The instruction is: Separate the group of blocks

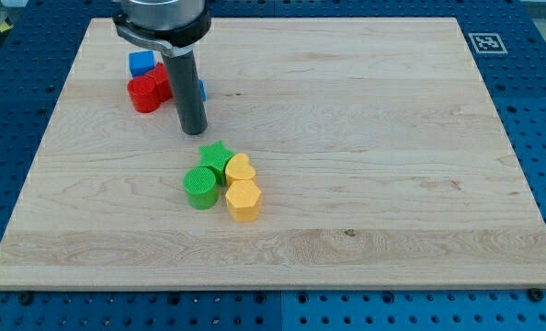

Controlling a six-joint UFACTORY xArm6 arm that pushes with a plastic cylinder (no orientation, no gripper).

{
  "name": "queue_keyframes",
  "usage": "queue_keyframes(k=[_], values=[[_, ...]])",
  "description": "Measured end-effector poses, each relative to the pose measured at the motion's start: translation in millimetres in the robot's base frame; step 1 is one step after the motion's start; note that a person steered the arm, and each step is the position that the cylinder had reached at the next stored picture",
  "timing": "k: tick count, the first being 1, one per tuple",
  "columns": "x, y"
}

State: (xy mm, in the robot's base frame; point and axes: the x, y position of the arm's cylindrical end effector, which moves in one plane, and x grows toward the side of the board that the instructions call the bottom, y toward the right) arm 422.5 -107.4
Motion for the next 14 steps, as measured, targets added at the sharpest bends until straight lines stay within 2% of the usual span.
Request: queue_keyframes(k=[1,2,3,5,7,8,9,10,14], values=[[2.5,3.5],[-1.3,53.6],[3.2,65.2],[54.1,-41.1],[112.5,-5.9],[130.9,4.4],[134.8,38.9],[131.8,51.4],[53.5,61.4]])
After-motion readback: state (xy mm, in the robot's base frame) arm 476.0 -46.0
